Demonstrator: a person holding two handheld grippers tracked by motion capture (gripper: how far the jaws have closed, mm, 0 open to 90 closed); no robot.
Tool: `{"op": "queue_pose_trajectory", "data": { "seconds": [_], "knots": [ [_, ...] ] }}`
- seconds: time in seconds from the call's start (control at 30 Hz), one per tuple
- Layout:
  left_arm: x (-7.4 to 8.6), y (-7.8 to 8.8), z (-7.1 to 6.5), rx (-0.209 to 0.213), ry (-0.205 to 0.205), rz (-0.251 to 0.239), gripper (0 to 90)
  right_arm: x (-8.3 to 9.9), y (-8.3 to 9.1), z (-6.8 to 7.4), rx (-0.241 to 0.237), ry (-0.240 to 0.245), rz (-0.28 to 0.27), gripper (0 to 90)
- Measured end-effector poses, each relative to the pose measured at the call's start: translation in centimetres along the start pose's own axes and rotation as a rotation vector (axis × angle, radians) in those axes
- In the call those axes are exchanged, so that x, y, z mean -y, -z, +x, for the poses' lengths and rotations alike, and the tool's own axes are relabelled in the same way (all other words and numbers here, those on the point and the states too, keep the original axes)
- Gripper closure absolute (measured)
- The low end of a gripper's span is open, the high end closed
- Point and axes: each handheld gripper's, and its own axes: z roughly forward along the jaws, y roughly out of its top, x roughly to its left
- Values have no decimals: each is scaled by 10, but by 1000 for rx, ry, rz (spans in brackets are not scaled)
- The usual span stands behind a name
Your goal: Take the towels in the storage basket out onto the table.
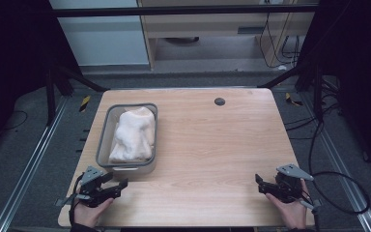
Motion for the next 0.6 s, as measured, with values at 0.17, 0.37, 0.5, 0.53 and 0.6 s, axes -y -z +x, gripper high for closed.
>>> {"op": "queue_pose_trajectory", "data": {
  "seconds": [0.17, 0.37, 0.5, 0.53, 0.6],
  "knots": [
    [0, 2, 2, -10, 29, 8, 332, -1, 1, 2, -9, -5, -5, 108],
    [-3, 6, -1, -11, 8, -10, 347, 0, 0, 0, 2, -6, 14, 108],
    [-8, 10, -1, -13, 14, -24, 346, 1, -1, 0, 5, -3, 20, 108],
    [-9, 12, -1, -10, 18, -27, 347, 0, -1, 0, 3, -3, 20, 105],
    [-10, 13, -1, -13, 19, -35, 346, 0, -1, 0, 4, -2, 19, 105]
  ]
}}
